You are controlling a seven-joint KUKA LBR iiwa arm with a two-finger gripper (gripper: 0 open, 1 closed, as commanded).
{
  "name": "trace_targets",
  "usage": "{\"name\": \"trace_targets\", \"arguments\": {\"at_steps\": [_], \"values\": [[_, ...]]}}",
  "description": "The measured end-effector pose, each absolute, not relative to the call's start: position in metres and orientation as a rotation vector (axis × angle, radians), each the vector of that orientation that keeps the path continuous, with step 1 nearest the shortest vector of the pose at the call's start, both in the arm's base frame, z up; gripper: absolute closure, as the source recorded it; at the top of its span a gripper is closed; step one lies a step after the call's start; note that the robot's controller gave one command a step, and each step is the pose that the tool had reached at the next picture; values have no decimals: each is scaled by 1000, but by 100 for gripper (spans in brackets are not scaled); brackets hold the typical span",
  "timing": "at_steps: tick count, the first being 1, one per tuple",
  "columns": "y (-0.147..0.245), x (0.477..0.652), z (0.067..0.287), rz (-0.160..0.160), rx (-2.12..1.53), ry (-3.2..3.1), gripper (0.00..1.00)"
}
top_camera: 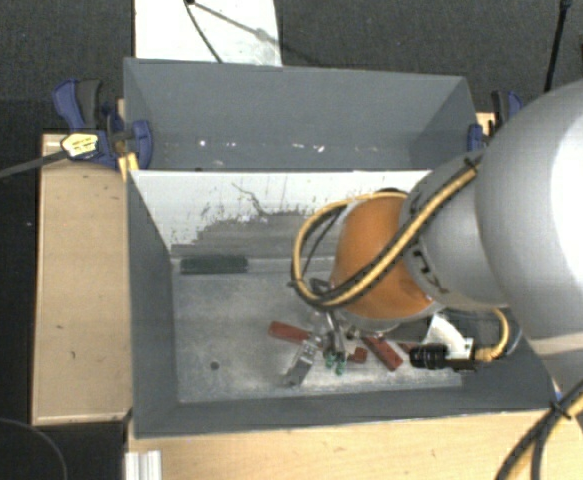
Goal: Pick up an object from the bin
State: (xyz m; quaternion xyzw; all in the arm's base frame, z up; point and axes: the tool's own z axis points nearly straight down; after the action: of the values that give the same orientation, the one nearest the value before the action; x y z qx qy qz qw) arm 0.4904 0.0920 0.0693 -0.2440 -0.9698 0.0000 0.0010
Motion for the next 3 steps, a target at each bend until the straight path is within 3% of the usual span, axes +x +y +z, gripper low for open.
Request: {"name": "trace_targets", "arguments": {"at_steps": [1, 2, 3], "values": [[92, 490, 69, -1, -769, -3044, 0], [92, 490, 70, -2, -772, -3044, 100], [93, 491, 94, -3, -772, -3048, 100]]}}
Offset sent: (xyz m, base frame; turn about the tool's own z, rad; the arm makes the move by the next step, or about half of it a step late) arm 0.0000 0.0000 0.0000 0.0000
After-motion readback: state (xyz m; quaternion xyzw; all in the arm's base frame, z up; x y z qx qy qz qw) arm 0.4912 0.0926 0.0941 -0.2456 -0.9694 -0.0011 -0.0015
